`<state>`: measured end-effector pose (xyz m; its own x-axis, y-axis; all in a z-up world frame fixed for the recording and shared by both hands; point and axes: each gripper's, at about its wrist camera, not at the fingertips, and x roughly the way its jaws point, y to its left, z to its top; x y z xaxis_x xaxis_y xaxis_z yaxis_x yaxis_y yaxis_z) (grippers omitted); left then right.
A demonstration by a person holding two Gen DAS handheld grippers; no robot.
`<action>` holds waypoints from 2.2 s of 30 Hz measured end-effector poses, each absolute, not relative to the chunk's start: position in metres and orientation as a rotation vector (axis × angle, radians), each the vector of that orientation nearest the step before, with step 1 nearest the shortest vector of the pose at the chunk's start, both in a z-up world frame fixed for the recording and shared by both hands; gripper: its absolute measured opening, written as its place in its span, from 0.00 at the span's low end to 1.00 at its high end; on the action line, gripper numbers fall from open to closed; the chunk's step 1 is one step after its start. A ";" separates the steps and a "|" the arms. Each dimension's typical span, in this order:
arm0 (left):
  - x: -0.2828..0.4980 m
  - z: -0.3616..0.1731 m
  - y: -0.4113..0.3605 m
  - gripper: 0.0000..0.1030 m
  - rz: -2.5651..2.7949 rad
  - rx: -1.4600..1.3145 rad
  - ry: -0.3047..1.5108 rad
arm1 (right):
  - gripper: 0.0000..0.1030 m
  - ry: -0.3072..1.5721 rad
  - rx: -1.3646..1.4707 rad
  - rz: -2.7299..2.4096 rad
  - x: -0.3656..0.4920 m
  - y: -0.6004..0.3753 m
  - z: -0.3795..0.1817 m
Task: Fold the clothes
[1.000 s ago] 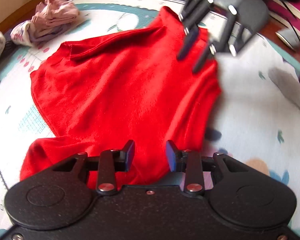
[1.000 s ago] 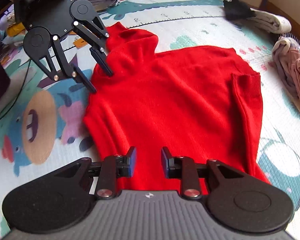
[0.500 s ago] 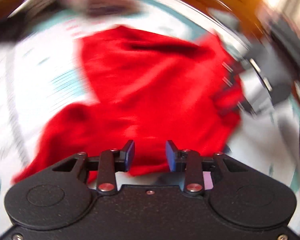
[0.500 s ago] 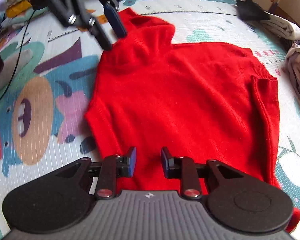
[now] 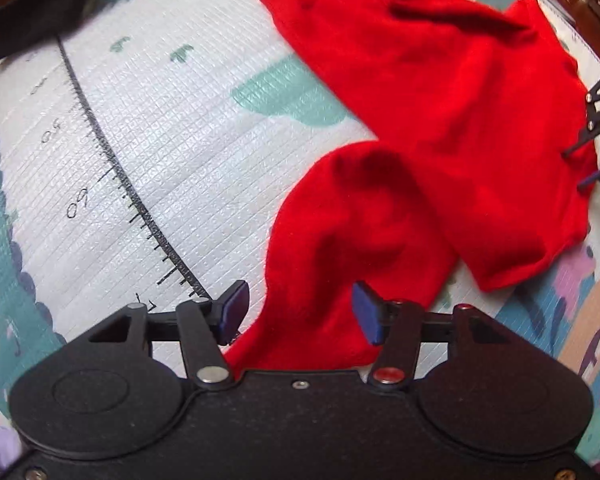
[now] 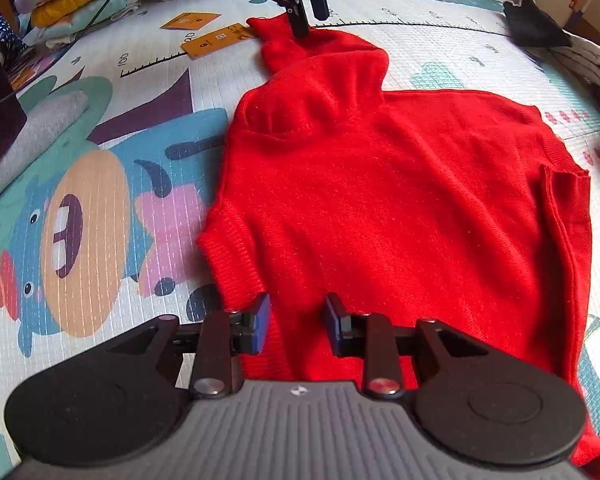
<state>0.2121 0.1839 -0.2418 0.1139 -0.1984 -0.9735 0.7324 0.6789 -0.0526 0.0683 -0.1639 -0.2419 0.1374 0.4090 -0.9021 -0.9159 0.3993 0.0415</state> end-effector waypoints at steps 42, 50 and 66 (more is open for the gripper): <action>0.183 -0.167 0.158 0.08 -0.730 0.811 1.161 | 0.48 1.016 -0.618 1.090 0.066 -0.157 -0.247; 0.218 -0.232 0.154 0.23 -0.451 0.939 1.053 | 0.54 1.020 -0.621 1.098 0.065 -0.155 -0.247; 0.224 -0.256 0.284 0.25 -0.064 -0.362 1.134 | 0.41 0.811 -0.620 1.130 0.078 -0.119 -0.214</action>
